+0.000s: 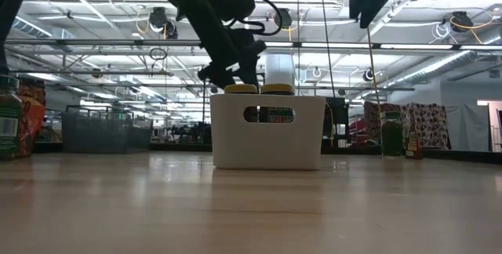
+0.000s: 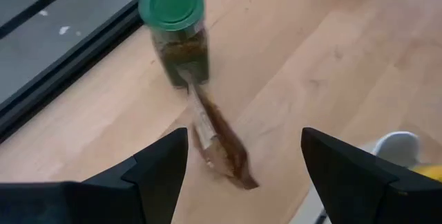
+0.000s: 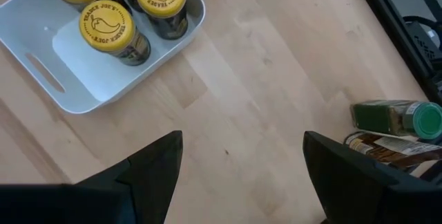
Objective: Sort spices by type
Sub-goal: Put the top center brown spice pouch into the black transparent bin
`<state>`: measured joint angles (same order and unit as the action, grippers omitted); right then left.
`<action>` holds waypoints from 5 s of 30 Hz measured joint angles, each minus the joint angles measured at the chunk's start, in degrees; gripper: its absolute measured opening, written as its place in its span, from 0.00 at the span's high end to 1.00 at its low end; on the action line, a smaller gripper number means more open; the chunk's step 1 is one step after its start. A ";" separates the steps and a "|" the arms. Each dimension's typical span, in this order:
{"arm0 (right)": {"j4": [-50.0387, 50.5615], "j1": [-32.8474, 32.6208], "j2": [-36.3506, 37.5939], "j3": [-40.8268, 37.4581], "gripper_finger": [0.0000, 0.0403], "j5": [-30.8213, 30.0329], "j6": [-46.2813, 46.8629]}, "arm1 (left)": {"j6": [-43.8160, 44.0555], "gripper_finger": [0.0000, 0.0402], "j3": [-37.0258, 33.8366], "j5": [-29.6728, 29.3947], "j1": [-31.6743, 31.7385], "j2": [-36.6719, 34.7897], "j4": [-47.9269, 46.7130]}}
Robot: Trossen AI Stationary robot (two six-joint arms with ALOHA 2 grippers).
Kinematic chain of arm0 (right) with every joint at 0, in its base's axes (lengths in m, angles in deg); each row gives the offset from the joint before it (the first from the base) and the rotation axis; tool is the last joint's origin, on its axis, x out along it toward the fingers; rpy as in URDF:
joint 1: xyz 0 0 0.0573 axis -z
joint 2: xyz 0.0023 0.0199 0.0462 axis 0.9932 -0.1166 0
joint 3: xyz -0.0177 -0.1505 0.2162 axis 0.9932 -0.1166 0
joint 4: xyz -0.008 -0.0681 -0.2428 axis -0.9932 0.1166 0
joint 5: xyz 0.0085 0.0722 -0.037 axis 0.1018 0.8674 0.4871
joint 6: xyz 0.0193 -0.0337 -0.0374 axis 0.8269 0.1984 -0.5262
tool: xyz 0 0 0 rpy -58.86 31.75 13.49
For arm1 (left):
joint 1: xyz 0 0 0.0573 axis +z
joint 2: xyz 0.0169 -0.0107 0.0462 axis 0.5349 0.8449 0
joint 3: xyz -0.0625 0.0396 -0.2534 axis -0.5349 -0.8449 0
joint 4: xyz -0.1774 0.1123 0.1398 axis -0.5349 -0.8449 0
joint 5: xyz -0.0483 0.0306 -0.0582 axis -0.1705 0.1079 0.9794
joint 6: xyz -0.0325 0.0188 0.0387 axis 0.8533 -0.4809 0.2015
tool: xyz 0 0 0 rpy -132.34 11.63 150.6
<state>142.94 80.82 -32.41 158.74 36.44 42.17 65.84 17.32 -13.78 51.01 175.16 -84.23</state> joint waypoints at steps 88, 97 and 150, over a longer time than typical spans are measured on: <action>-6.77 -0.24 -0.02 -0.07 0.30 -6.03 -7.64 | -8.65 1.00 -12.53 -0.06 23.11 -39.51 -28.05; -9.11 -0.15 -0.02 -0.07 0.30 -5.98 -9.07 | -8.63 1.00 -22.40 2.09 33.33 -39.71 -24.19; -10.29 -0.26 -0.03 -0.02 0.30 -5.90 -10.80 | 1.86 0.73 -33.77 2.92 38.69 -25.86 -0.67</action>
<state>132.65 80.56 -32.44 158.72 30.54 31.37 67.70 -16.45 -10.86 89.70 149.30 -84.90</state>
